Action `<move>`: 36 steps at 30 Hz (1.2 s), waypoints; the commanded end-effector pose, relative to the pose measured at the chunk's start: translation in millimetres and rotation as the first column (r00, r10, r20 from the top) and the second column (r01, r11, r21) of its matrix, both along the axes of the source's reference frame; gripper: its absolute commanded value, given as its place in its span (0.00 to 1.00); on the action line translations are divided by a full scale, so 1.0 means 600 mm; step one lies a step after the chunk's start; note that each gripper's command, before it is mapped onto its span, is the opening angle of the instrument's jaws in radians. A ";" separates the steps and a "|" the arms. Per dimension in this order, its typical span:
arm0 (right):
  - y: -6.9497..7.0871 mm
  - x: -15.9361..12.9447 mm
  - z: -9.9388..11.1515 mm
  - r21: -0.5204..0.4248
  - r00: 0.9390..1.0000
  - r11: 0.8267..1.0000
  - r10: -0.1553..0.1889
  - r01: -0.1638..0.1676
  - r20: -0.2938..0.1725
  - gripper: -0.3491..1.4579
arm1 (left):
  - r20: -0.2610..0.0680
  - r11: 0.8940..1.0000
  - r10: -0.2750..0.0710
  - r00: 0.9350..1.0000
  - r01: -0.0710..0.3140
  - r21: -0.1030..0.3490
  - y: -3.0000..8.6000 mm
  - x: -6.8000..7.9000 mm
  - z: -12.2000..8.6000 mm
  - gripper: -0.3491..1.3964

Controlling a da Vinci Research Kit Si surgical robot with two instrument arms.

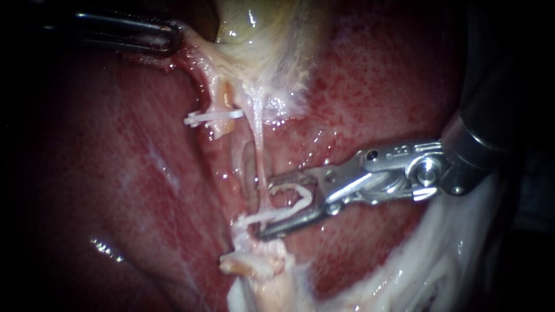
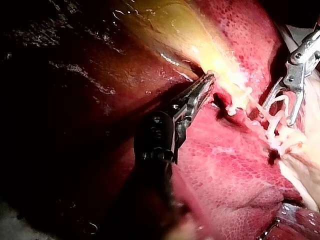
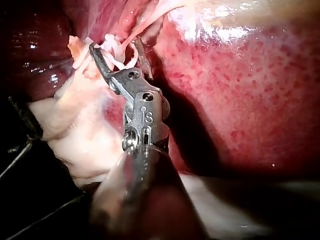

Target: Clipping second clip right tube

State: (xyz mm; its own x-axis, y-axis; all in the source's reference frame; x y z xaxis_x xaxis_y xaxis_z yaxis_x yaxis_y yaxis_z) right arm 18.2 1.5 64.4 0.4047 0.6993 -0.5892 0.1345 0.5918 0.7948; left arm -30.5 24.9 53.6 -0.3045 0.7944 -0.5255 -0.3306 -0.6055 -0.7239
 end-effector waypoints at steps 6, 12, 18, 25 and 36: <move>-0.0005 0.0019 0.0009 0.127 0.998 0.991 0.037 -0.030 -0.057 0.47 | 0.000 1.000 -0.001 1.000 0.001 0.000 0.0000 -0.0001 0.0000 0.00; -0.0010 0.0036 0.0017 0.225 0.991 0.973 0.072 -0.045 -0.113 0.47 | 0.000 1.000 -0.001 1.000 0.001 0.000 0.0001 -0.0002 0.0000 0.00; -0.0005 0.0036 0.0009 0.267 0.985 0.963 0.092 -0.049 -0.149 0.47 | 0.000 1.000 -0.001 1.000 0.001 0.000 0.0001 -0.0002 0.0000 0.00; -0.0003 0.0035 -0.0030 0.312 0.976 0.950 0.090 -0.024 -0.197 0.47 | 0.000 1.000 -0.001 1.000 0.001 0.000 0.0001 -0.0001 0.0000 0.00; -0.0011 0.0031 -0.0055 0.323 0.972 0.946 0.077 -0.002 -0.222 0.40 | 0.000 1.000 -0.001 1.000 0.001 0.001 0.0001 0.0000 0.0000 0.00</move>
State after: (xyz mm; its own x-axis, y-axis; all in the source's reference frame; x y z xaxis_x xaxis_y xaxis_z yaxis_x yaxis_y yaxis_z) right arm 20.0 0.8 61.0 0.2543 0.8781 -0.4054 0.3184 0.3198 0.8924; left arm -30.5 25.0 53.6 -0.3041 0.7950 -0.5249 -0.3319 -0.6049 -0.7239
